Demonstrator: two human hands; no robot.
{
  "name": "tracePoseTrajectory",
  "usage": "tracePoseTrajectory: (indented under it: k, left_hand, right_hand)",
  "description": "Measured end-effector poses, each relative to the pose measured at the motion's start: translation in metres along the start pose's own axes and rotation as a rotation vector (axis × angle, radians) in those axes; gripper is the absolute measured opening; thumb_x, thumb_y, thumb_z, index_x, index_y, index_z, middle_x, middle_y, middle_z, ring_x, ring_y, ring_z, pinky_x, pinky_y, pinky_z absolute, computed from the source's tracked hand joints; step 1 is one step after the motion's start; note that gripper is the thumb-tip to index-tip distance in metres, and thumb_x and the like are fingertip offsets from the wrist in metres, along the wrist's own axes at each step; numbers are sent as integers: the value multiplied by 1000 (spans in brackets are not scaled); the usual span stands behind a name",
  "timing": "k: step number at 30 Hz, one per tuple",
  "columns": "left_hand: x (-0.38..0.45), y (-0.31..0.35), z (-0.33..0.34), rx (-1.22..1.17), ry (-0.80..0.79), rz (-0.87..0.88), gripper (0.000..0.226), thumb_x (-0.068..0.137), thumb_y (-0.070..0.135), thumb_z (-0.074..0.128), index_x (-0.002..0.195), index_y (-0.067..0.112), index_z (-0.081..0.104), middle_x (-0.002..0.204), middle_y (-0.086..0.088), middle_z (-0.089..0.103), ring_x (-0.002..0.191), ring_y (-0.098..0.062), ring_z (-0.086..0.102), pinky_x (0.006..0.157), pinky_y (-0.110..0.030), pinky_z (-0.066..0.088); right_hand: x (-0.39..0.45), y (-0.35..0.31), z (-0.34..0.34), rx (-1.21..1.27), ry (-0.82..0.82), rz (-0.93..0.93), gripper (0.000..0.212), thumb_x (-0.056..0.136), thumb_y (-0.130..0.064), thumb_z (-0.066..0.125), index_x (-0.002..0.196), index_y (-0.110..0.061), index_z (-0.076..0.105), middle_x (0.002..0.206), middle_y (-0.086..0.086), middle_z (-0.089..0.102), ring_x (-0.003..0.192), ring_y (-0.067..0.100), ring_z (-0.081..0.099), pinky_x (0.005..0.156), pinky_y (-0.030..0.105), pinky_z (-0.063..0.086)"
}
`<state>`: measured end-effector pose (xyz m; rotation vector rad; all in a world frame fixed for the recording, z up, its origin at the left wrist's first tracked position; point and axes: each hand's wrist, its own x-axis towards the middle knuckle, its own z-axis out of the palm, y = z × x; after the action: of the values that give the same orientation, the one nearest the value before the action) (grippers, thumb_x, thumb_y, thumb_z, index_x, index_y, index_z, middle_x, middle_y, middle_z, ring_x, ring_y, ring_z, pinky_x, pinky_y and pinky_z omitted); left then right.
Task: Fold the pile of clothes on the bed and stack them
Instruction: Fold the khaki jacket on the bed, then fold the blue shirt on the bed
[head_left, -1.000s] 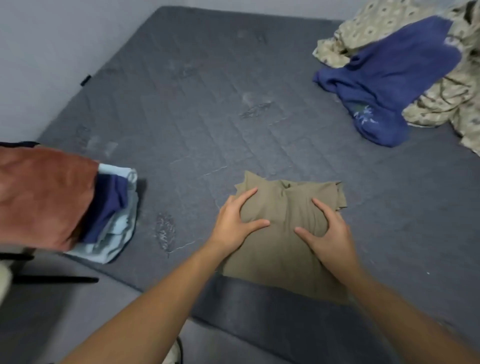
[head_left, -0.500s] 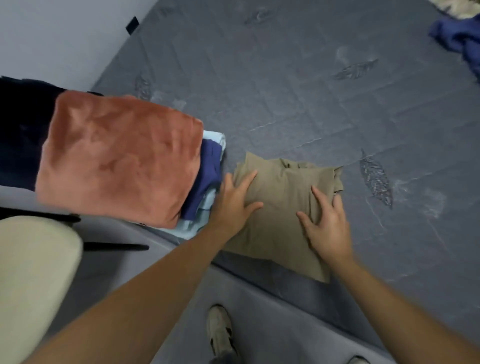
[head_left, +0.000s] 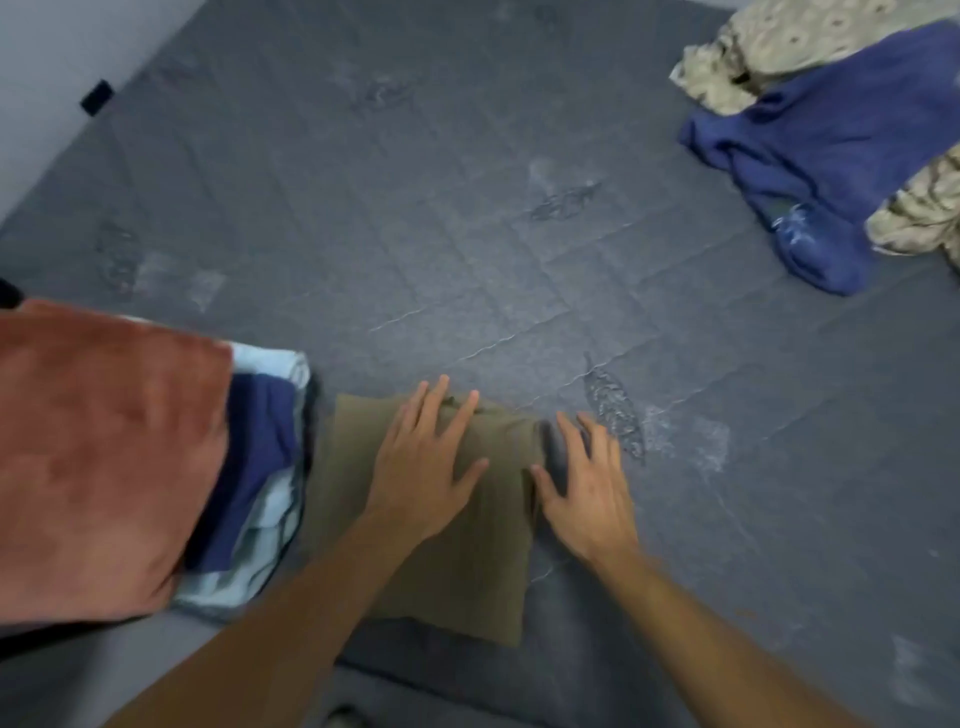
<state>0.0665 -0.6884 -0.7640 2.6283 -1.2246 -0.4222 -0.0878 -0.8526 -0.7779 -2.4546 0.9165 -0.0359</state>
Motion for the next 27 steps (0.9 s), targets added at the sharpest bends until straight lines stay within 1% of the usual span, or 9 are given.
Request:
tracePoseTrajectory:
  k: [6, 9, 12, 14, 16, 18, 21, 24, 27]
  left_hand:
    - [108, 121, 35, -37, 29, 76, 79, 95, 70, 28, 162, 28, 35, 171, -11, 27, 157, -35, 27, 122, -49, 33]
    - [178, 191, 71, -87, 33, 80, 84, 94, 74, 22, 164, 30, 31, 172, -10, 24, 158, -34, 23, 124, -48, 30]
    - [257, 255, 106, -126, -7, 72, 91, 89, 84, 14, 166, 37, 13, 176, -3, 7, 162, -28, 8, 129, -43, 18]
    - [306, 293, 126, -174, -38, 84, 90, 92, 85, 27, 167, 37, 11, 176, -2, 7, 162, -26, 5, 131, -44, 10]
    - [350, 326, 143, -200, -20, 112, 91, 94, 72, 50, 167, 33, 13, 175, -2, 13, 162, -26, 6, 130, -47, 6]
    - [389, 355, 155, -256, 32, 121, 104, 88, 62, 70, 168, 28, 14, 174, -3, 18, 161, -27, 11, 130, -49, 9]
    - [444, 387, 161, -315, 110, 167, 111, 81, 57, 81, 167, 30, 17, 173, -7, 18, 160, -28, 16, 130, -49, 15]
    - [479, 414, 166, -312, 168, 234, 101, 83, 49, 83, 165, 33, 27, 172, -13, 17, 156, -33, 25, 128, -50, 20]
    - [494, 430, 182, -173, 238, 289, 74, 94, 39, 74, 159, 28, 42, 169, -13, 27, 154, -34, 31, 124, -55, 21]
  right_hand:
    - [87, 122, -64, -11, 44, 12, 67, 98, -45, 61, 157, -22, 40, 160, 6, 34, 147, 29, 34, 122, 41, 32]
    - [135, 208, -101, -35, 76, 12, 73, 97, -47, 61, 161, -20, 35, 165, 9, 30, 151, 32, 28, 125, 42, 26]
    - [189, 297, -140, -118, 99, 32, 85, 97, -52, 61, 166, -24, 21, 173, 6, 12, 159, 32, 10, 128, 45, 18]
    - [223, 351, -166, -187, 114, 35, 96, 93, -57, 66, 167, -26, 14, 175, 5, 3, 160, 33, 3, 127, 50, 20]
    - [257, 399, -189, -183, 122, 74, 109, 85, -61, 74, 167, -32, 8, 175, 4, -4, 160, 34, -1, 125, 56, 23]
    - [291, 438, -207, -122, 97, 105, 122, 76, -67, 80, 165, -41, 1, 174, 2, -10, 160, 33, -7, 125, 61, 22]
    - [334, 475, -218, -70, 29, 48, 133, 64, -82, 76, 162, -49, -6, 174, 0, -17, 160, 31, -13, 126, 64, 9]
    - [354, 497, -209, -35, 93, 13, 122, 66, -90, 63, 164, -48, 3, 175, 3, -9, 161, 29, -9, 126, 61, 1]
    - [356, 509, -196, -119, 220, -58, 86, 92, -69, 59, 164, -43, 20, 175, 2, 7, 161, 31, -1, 127, 59, 4]
